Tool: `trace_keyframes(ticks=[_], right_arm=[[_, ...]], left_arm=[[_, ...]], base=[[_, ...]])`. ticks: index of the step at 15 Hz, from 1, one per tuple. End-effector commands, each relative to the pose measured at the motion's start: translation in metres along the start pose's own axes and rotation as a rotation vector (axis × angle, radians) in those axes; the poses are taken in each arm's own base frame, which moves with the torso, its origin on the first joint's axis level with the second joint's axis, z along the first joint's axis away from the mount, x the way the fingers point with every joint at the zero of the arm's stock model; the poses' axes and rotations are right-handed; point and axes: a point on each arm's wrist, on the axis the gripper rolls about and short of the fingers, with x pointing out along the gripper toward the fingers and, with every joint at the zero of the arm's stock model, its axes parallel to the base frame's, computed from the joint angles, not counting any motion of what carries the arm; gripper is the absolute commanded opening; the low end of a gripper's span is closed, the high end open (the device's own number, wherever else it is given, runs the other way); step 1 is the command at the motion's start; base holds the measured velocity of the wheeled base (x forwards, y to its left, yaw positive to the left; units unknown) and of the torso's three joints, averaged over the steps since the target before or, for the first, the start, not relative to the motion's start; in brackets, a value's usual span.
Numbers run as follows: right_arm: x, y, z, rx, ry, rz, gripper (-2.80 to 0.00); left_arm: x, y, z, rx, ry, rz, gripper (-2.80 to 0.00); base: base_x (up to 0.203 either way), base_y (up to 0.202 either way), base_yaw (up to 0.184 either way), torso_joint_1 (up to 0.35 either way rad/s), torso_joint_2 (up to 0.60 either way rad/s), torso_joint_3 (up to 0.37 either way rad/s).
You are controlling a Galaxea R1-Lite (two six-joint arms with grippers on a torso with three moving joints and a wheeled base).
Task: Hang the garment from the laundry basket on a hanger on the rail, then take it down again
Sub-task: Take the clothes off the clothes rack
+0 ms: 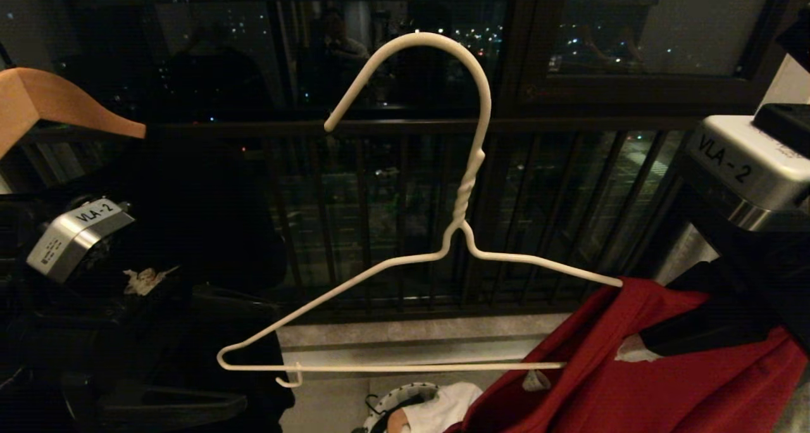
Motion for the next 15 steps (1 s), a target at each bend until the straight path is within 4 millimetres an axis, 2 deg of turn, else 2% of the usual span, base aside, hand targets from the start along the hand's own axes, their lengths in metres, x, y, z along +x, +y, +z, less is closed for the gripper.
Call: trace_keyframes(ticks=[1,8,15], right_arm=[[0.0,0.001,0.0,-0.004,-0.004,0.011,-2.8],[0.0,0.005,0.005,-0.029,-0.027,0.035,-2.8],[0.0,0.005,0.006,-0.028,-0.042,0.05,-2.8]], left_arm=[[0.004,0.004,-0.004,-0.016,0.004,-0.021,0.0],[0.015,0.003,-0.005,-0.016,0.039,-0.007,0.0],[0.016,0.005,-0.007,-0.011,0.048,0.002,0.0]], base=[[0.0,0.0,0.0,0.0,0.0,0.0],[0.0,0.0,0.0,0.0,0.0,0.0],[0.0,0.0,0.0,0.0,0.0,0.0]])
